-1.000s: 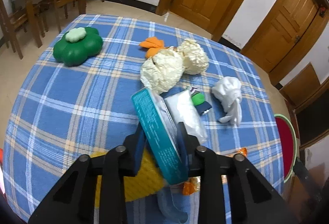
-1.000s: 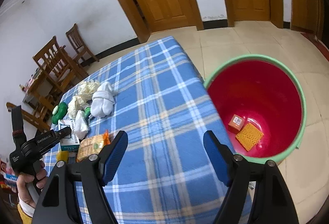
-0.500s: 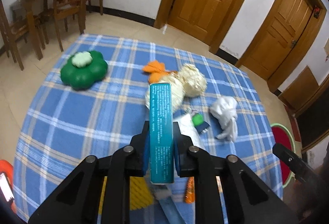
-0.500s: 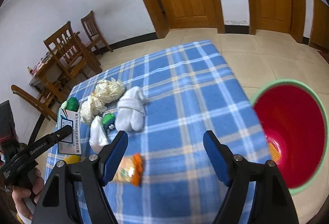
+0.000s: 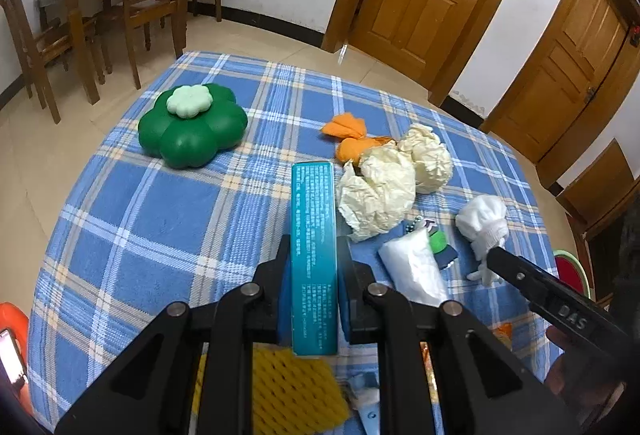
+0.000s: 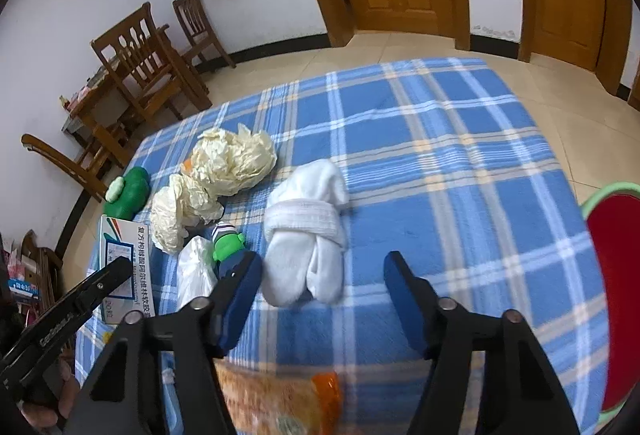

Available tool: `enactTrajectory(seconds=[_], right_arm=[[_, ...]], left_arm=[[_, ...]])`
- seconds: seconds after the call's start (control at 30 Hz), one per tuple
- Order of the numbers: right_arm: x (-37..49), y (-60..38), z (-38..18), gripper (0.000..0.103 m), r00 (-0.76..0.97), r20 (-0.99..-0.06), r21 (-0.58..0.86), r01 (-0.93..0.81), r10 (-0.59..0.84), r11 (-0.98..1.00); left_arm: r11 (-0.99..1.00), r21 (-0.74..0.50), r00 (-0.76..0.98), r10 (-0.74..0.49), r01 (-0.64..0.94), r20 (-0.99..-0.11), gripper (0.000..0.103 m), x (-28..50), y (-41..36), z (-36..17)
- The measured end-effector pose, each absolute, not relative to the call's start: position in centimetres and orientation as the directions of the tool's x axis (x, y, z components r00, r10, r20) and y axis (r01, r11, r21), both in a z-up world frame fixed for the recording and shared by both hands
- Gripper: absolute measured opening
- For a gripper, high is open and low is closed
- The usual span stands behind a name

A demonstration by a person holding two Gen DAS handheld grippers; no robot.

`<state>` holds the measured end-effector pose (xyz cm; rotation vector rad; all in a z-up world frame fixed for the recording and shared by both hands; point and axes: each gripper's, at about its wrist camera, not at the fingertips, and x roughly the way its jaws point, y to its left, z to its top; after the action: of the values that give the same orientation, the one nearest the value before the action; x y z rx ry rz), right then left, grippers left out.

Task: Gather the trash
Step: 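Grasp the teal box with the left tool while the right grasps the white sock, then carry the teal box and white sock over the red bucket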

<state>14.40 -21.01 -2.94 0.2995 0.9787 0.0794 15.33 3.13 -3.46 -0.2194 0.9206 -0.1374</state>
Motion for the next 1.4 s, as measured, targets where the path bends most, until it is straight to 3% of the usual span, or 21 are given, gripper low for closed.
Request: enactTrajectory(seconds=[0.37,1.4], right_arm=[[14.6,-19.9,-3.4,0.019,0.558,-0.797,0.287,0.011,0.232,0.958],[4.6,-27.7,1.2,0.017,0.679,-0.718,0.359,0.172,0.153,0.917]], left_arm=[[0.969,-0.246,0.598,-0.217,0.033,-0.772,0.019,15.4,2.9,-3.7],[0.940,-0.270,0.609,-0.340,0.208,-0.716,0.019,10.8,-2.6,1.6]])
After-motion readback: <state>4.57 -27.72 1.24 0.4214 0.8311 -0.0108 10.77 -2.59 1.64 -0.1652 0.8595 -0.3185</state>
